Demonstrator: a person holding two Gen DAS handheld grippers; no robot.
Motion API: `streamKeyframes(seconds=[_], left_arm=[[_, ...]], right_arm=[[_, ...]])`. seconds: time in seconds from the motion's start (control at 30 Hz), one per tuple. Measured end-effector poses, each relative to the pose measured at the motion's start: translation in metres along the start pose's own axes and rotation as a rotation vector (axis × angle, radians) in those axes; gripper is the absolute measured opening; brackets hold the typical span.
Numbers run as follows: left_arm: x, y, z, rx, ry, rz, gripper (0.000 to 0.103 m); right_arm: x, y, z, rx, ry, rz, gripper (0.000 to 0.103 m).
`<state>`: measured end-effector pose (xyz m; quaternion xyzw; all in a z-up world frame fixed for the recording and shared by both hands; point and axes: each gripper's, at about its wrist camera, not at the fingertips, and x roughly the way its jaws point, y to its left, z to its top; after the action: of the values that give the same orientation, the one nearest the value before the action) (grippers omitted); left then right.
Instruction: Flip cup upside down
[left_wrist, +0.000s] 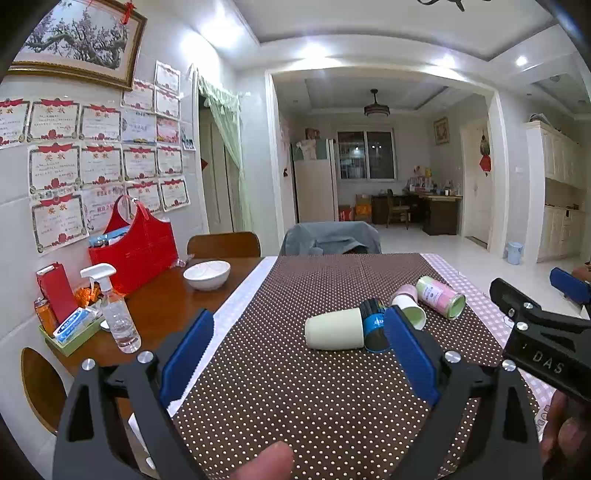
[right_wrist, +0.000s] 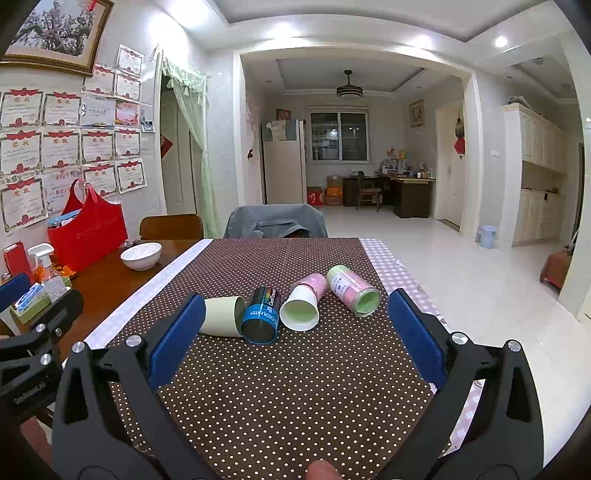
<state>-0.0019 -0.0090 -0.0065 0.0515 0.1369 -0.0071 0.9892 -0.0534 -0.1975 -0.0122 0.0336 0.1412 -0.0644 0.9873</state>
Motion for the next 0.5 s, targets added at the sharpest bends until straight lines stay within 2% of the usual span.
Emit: streamKeyframes(seconds=[0.13,0.23,0.33,0.4,0.5], left_arm=[[-0.005,-0.006,-0.008,0.082,-0.114,0.045,0.092],[-0.008,-0.004,-0.012,0.086,-0.174,0.052,0.092],[-0.01,-0.001,-0.012,0.069,-0.19,0.044,0.092],[-0.01,0.002,-0.009,0.042,-0.178,0.017,0.092],[-0.009,0.006,-0.007,0.019,-0.161,0.018,0.092]], right_arm=[[0.0,-0.002,-0.002,0.006,-0.002,-0.008,0.097],[0.0,-0.005,-0.002,0.01,0.0,-0.01,0.097],[0.0,-0.007,-0.002,0.015,-0.002,-0.015,0.097],[0.001,-0.008,0.0,0.018,-0.002,-0.014,0.097],[0.001,-0.009,0.001,0.019,-0.006,-0.019,0.097]])
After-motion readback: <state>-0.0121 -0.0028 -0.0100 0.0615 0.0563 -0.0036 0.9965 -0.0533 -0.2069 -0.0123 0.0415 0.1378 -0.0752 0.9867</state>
